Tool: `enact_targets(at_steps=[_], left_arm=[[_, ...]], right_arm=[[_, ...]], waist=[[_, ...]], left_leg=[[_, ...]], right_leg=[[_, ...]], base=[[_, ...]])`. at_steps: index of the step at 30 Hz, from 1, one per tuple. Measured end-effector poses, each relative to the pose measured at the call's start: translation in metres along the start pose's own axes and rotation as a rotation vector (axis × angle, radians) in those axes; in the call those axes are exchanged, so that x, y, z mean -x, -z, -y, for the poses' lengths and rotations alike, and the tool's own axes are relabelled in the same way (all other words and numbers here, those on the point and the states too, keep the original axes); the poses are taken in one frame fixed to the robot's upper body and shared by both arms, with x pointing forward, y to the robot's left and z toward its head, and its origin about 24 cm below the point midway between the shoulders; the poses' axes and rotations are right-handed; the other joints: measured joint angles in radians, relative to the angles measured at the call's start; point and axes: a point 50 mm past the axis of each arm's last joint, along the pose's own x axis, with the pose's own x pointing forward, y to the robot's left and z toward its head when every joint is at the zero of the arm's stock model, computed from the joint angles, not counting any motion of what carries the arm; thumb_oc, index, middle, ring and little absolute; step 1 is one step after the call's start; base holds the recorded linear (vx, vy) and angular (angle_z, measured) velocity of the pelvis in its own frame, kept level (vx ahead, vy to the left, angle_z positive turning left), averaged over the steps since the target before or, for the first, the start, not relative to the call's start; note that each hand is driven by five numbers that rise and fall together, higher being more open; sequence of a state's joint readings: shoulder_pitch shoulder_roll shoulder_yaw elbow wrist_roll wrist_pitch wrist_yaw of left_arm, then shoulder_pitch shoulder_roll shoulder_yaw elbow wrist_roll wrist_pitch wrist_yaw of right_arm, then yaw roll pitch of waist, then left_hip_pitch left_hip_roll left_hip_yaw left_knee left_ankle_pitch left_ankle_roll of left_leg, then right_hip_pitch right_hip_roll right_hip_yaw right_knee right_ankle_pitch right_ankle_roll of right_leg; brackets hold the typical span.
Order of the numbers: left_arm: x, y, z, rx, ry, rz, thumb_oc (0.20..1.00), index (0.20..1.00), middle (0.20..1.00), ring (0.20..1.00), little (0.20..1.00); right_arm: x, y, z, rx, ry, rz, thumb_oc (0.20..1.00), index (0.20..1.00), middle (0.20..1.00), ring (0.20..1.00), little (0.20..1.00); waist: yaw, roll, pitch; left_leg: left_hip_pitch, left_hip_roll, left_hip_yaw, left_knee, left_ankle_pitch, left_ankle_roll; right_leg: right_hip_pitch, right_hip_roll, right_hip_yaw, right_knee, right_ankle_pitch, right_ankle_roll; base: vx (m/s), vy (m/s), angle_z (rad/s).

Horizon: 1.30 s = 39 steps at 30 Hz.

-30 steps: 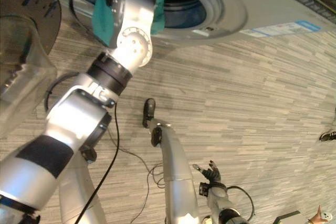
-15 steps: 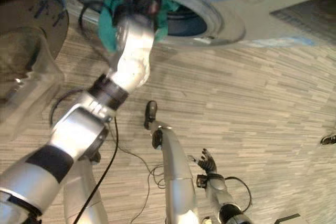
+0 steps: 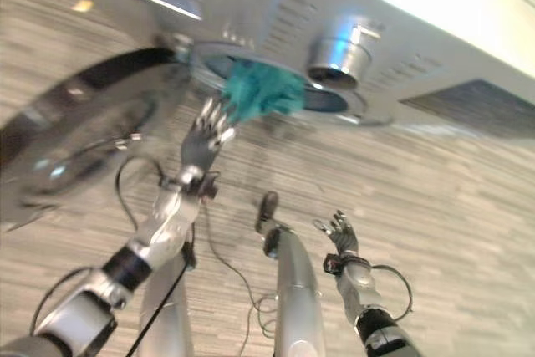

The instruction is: Grab the laundry basket,head to the washer,open it,put in the laundry and shut it.

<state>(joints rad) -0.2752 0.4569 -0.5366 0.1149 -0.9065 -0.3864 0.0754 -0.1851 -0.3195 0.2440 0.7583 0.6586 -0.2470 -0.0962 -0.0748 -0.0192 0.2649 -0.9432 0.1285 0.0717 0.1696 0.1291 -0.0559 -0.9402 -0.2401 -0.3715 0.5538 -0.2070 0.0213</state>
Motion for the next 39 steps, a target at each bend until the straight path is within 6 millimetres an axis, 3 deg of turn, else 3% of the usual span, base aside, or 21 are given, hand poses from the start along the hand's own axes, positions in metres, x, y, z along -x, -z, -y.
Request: enact_targets(at_steps=[1, 4, 8, 12, 15, 20, 25, 30, 39], left_arm=[[0.02, 0.001, -0.016, -0.021, -0.027, -0.055, 1.0, 1.0, 1.0, 1.0, 1.0], [0.038, 0.008, -0.025, -0.007, -0.049, -0.129, 1.0, 1.0, 1.0, 1.0, 1.0], [0.038, 0.007, -0.014, 0.047, -0.018, -0.119, 1.0, 1.0, 1.0, 1.0, 1.0], [0.044, 0.012, -0.012, 0.07, -0.027, -0.142, 1.0, 1.0, 1.0, 1.0, 1.0], [0.045, 0.015, -0.01, 0.101, -0.038, -0.15, 1.0, 1.0, 1.0, 1.0, 1.0], [0.051, 0.02, -0.014, 0.126, -0.069, -0.176, 1.0, 1.0, 1.0, 1.0, 1.0], [0.06, 0.025, -0.016, 0.135, -0.088, -0.2, 1.0, 1.0, 1.0, 1.0, 1.0], [0.068, 0.029, -0.018, 0.135, -0.091, -0.227, 1.0, 1.0, 1.0, 1.0, 1.0], [0.066, 0.025, -0.008, 0.143, -0.015, -0.213, 1.0, 1.0, 1.0, 1.0, 1.0]], right_arm=[[0.001, -0.009, -0.005, 0.008, -0.036, 0.042, 1.0, 1.0, 1.0, 1.0, 1.0], [0.002, -0.007, -0.005, 0.021, -0.035, 0.039, 1.0, 1.0, 1.0, 1.0, 1.0], [0.0, 0.011, -0.021, -0.011, -0.029, -0.032, 1.0, 1.0, 1.0, 1.0, 1.0], [-0.01, 0.014, -0.038, -0.082, 0.009, -0.081, 1.0, 1.0, 1.0, 1.0, 1.0], [-0.015, 0.009, -0.029, -0.146, 0.072, -0.079, 1.0, 1.0, 1.0, 1.0, 1.0], [-0.019, 0.013, 0.0, -0.332, 0.266, -0.13, 1.0, 1.0, 1.0, 1.0, 1.0], [-0.03, -0.015, 0.032, -0.499, 0.429, -0.07, 1.0, 1.0, 1.0, 1.0, 1.0], [-0.041, -0.062, 0.055, -0.62, 0.488, 0.058, 1.0, 1.0, 1.0, 1.0, 1.0], [-0.054, -0.101, 0.045, -0.721, 0.422, 0.147, 1.0, 1.0, 1.0, 1.0, 1.0]], waist=[[0.021, 0.007, 0.003], [0.051, 0.018, 0.009], [0.085, 0.029, 0.016], [0.118, 0.074, 0.032], [0.136, 0.101, 0.036], [0.14, 0.112, 0.038], [0.154, 0.15, 0.041], [0.189, 0.194, 0.041], [0.226, 0.226, 0.041]], left_leg=[[0.003, -0.004, -0.003, -0.018, 0.019, -0.003], [0.02, -0.019, -0.039, -0.039, 0.038, 0.006], [0.062, -0.046, -0.055, -0.085, 0.063, 0.013], [0.126, -0.076, -0.055, -0.124, 0.078, 0.026], [0.126, -0.088, -0.058, -0.124, 0.081, 0.031], [0.148, -0.105, -0.061, -0.124, 0.081, 0.032], [0.148, -0.113, -0.057, -0.135, 0.092, 0.047], [0.148, -0.123, -0.051, -0.153, 0.106, 0.061], [0.142, -0.137, -0.045, -0.165, 0.114, 0.057]], right_leg=[[0.004, -0.002, -0.009, 0.0, 0.0, 0.0], [0.041, -0.011, -0.039, -0.006, 0.001, 0.002], [0.087, -0.03, -0.054, -0.024, 0.004, 0.017], [0.142, -0.055, -0.058, -0.038, 0.014, 0.034], [0.146, -0.07, -0.058, -0.036, 0.017, 0.039], [0.172, -0.082, -0.057, -0.042, 0.02, 0.05], [0.161, -0.092, -0.047, -0.033, 0.024, 0.057], [0.132, -0.106, -0.029, -0.009, 0.024, 0.057], [0.102, -0.127, -0.016, 0.021, 0.014, 0.066]], base=[[0.05, 0.052, 0.14], [0.03, 0.086, 0.28], [0.04, 0.14, 0.19], [0.04, 0.159, 0.09], [0.01, 0.092, 0.09], [-0.01, 0.091, 0.05], [-0.02, 0.088, 0.0], [0.0, 0.049, -0.02], [0.0, 0.028, 0.02]])
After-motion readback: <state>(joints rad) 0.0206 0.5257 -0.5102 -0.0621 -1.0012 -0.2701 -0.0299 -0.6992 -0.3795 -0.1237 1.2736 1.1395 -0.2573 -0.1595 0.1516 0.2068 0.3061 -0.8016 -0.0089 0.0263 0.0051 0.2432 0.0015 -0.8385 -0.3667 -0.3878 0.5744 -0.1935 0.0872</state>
